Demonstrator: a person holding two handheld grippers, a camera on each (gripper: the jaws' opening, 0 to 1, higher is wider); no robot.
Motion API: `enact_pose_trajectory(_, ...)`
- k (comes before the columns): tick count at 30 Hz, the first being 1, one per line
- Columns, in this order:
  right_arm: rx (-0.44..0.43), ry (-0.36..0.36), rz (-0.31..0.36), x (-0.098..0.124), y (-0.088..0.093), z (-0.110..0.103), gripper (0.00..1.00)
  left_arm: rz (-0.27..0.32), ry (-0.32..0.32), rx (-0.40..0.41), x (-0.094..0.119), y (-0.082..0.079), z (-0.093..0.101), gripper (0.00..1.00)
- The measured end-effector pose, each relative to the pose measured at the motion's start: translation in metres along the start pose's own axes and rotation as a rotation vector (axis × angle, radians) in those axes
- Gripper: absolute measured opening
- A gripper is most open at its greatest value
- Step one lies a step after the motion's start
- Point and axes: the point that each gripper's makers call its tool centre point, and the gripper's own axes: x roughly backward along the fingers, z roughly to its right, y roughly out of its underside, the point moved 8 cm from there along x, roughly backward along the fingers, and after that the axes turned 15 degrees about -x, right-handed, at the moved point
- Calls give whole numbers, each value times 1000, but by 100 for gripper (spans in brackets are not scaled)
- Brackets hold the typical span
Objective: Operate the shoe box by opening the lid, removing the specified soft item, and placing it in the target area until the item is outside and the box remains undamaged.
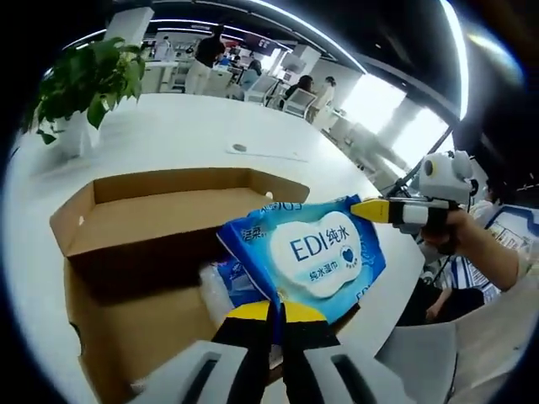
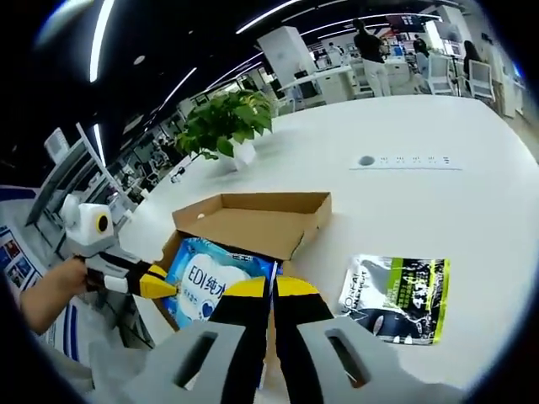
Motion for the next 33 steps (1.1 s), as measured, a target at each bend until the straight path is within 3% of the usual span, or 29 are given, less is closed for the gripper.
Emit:
enact_pose_trajectory(10,-35,20,30,13,-7,13,0,7,32,-14,-13,-15,12,1)
enact_pose_trajectory(33,-92,107,102,51,-33,64,0,20,98,-68,-57,-57,44,1)
